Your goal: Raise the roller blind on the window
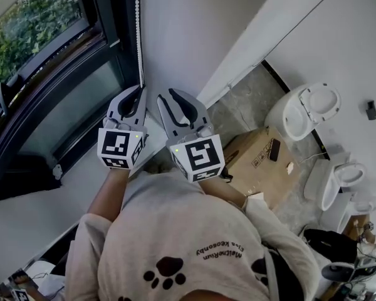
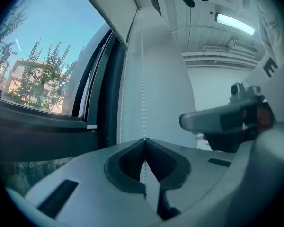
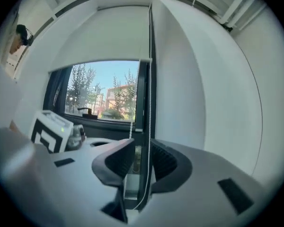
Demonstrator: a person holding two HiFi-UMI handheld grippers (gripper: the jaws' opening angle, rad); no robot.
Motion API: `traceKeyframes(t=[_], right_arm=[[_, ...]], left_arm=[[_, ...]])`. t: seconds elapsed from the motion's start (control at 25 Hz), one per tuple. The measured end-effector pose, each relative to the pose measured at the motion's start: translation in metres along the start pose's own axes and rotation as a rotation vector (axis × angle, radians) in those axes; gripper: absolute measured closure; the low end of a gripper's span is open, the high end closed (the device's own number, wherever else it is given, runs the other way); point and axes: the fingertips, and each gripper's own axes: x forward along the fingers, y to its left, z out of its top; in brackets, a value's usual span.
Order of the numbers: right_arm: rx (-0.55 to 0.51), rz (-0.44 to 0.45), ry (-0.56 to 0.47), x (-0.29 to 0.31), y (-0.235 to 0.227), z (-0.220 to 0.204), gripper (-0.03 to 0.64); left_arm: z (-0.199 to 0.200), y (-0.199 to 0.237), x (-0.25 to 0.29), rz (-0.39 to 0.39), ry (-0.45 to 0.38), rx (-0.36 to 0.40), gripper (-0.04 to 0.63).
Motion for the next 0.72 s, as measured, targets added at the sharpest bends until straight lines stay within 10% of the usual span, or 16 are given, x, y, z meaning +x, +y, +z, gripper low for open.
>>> traceKeyframes(t=[0.72], right_arm=[[-0.028, 0.091, -0.169, 0.038, 0.003, 0.149, 0.535]], left_arm=[[0.000, -0.003, 0.006, -0.016, -0.007, 0.002, 0.586]])
